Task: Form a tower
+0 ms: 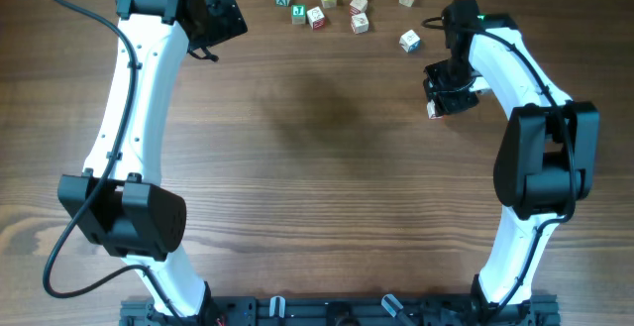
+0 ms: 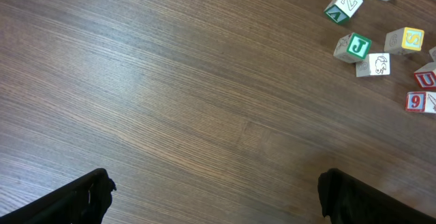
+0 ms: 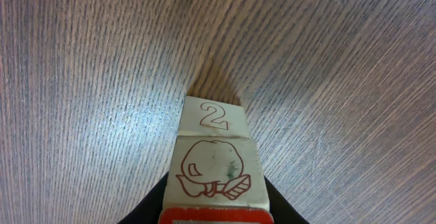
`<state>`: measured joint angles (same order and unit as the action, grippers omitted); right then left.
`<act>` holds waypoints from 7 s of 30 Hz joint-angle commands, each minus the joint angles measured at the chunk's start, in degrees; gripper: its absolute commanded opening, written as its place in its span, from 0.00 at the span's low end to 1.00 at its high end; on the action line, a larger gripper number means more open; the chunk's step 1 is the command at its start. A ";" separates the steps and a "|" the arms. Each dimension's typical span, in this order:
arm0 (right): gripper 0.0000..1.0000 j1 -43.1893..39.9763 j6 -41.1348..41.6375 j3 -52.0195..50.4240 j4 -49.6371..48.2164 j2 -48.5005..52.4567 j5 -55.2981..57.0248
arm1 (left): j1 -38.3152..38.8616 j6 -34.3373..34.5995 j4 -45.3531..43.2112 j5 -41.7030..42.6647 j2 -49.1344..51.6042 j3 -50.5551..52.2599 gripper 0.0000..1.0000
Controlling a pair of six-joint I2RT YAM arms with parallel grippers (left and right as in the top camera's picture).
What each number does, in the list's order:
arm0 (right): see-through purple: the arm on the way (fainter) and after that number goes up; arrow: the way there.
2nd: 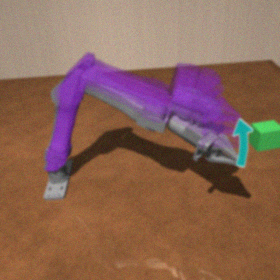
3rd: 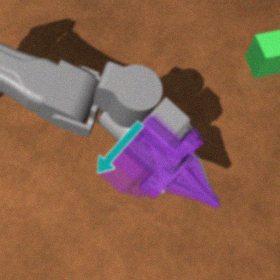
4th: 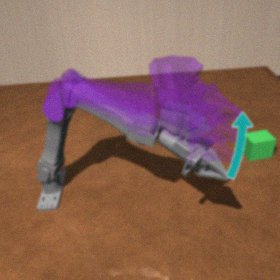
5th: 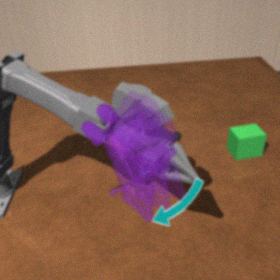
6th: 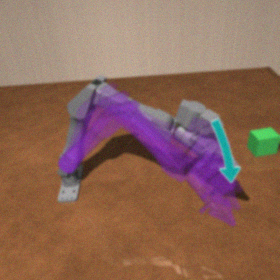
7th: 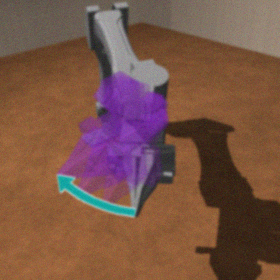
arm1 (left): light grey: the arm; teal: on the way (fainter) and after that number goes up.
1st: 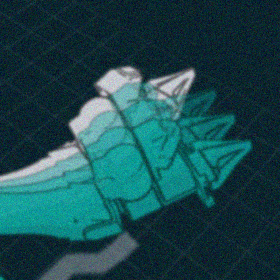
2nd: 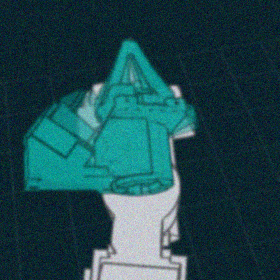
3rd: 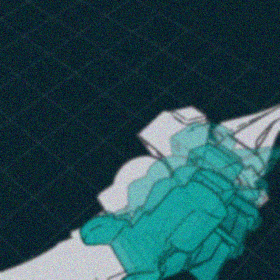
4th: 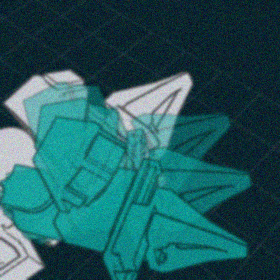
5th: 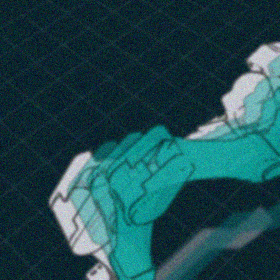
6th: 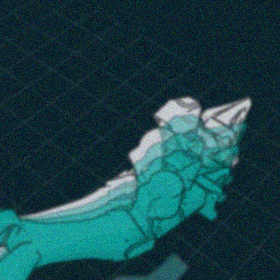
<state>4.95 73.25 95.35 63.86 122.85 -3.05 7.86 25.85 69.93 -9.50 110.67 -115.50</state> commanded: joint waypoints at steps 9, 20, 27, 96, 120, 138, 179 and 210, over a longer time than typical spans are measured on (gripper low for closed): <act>0.24 0.33 0.90 -0.33 0.07 -1.36 -2.03 | -0.11 0.13 -0.02 0.26 -1.42 0.09 1.00; 0.25 0.33 1.84 -0.33 -1.55 -1.36 -0.87 | -0.11 0.11 0.00 0.26 -1.44 0.09 1.00; 0.24 0.33 1.92 -0.33 -0.85 -1.36 -0.87 | -0.09 0.13 -0.02 0.26 -1.44 0.09 1.00; 0.04 -13.22 -13.22 -17.86 -20.09 -3.04 -21.00 | -0.11 0.13 -0.02 0.26 -1.42 0.09 1.00; 0.04 -13.22 -13.07 -17.86 -18.14 -3.04 -21.05 | -0.09 0.13 0.00 0.26 -1.42 0.09 1.00; 0.04 -13.22 -12.83 -17.86 -17.92 -3.04 -21.05 | -0.11 0.13 0.00 0.26 -1.42 0.09 1.00; 1.00 -23.47 -43.67 -17.42 4.57 -69.94 7.26 | -0.11 0.13 0.00 0.26 -1.44 0.09 1.00; 1.00 -11.76 -68.96 -95.06 -73.53 -122.66 -3.93 | -0.11 0.13 0.00 0.26 -1.44 0.09 1.00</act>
<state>-7.03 5.89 0.40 -13.67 0.95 -7.51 7.86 25.85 69.93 -9.50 110.56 -115.44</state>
